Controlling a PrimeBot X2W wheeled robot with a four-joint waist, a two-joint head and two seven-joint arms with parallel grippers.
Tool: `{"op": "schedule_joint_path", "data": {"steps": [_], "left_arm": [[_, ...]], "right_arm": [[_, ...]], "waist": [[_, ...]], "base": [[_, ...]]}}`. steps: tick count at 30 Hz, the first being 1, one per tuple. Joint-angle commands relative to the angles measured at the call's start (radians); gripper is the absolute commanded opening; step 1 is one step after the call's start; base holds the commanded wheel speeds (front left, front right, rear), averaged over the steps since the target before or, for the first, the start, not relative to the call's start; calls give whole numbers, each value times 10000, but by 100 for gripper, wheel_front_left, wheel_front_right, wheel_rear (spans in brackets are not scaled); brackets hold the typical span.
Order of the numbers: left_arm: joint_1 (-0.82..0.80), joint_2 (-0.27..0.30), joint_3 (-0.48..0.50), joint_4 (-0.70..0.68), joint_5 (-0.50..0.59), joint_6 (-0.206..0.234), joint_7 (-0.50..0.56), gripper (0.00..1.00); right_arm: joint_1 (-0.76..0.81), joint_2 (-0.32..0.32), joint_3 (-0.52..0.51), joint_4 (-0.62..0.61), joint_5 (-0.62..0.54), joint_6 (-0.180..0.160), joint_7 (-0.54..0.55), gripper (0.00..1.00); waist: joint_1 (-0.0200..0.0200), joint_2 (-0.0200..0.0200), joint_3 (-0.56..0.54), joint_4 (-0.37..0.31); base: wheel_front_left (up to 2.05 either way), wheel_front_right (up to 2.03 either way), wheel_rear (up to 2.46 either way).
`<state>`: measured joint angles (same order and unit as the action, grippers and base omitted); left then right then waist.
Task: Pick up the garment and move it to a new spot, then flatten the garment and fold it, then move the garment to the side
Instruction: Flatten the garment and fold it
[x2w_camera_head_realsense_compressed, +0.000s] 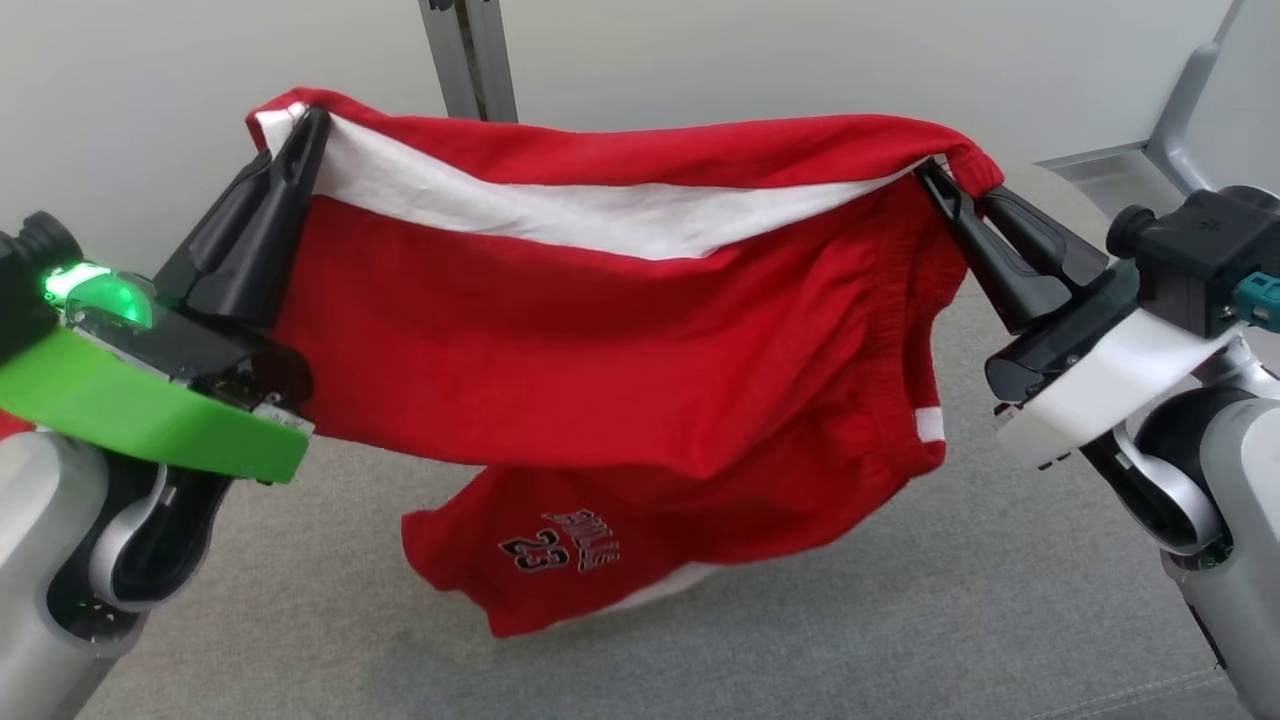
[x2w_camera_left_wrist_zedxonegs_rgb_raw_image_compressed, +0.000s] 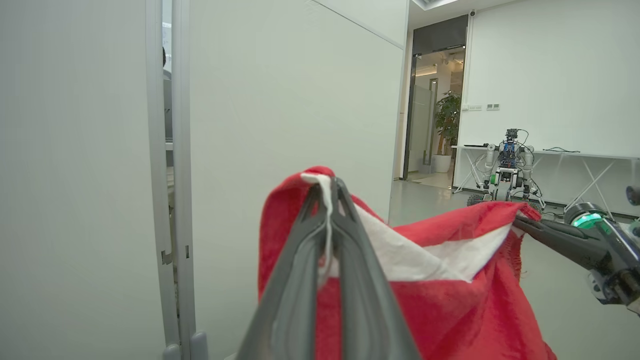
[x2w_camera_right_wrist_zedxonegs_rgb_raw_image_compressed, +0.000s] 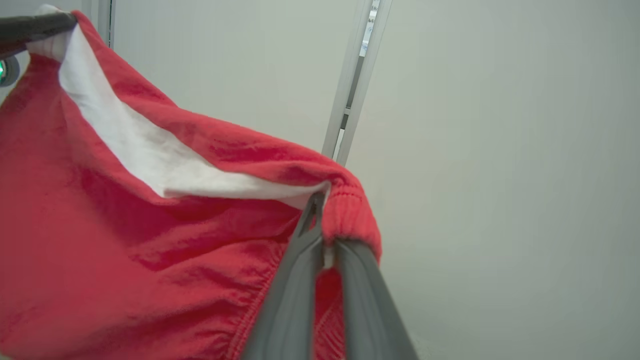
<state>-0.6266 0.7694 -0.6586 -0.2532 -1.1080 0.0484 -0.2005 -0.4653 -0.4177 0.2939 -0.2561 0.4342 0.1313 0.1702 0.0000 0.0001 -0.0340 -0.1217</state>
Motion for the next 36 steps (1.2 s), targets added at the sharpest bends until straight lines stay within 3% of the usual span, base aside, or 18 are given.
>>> {"op": "schedule_joint_path", "data": {"steps": [1,5,11,17,21,26,28,36], "left_arm": [[-157,23,-8,130,-112,5,138,0],[-617,-224,-140,837,-268,-236,531,0],[-2356,-795,-195,2679,186,-793,827,0],[-5009,-1809,46,4880,1183,-1280,64,0],[-6041,-2590,329,5902,1621,-1489,-492,0],[-5450,-3330,689,6541,1878,-1723,-647,0],[-4531,-3747,969,6463,1973,-1801,-647,0],[-2286,-3706,1258,4788,2116,-1808,-652,0]], "right_arm": [[-160,-22,117,90,-27,-10,91,0],[-732,-36,731,701,89,-10,167,0],[-3241,337,1612,2719,-30,-10,-325,0],[-6523,1198,1617,5490,-1099,-10,-1796,0],[-7865,1769,1533,7055,-1931,-12,-2884,0],[-7915,2451,1812,8764,-2129,-12,-3776,0],[-7508,2510,2275,9440,-2159,-12,-4090,0],[-5919,2117,3112,9215,-1651,-12,-4348,0]], "waist": [[0,-1,208,55],[0,-1,772,92],[0,-1,2166,105],[0,-1,3440,199],[0,-1,4080,367],[0,-1,4511,554],[0,-1,4655,679],[0,-1,4585,827]], "base": [[0,0,0],[0,0,0],[0,0,0],[0,0,0],[0,0,0],[0,0,0],[0,0,0],[0,0,0]]}}
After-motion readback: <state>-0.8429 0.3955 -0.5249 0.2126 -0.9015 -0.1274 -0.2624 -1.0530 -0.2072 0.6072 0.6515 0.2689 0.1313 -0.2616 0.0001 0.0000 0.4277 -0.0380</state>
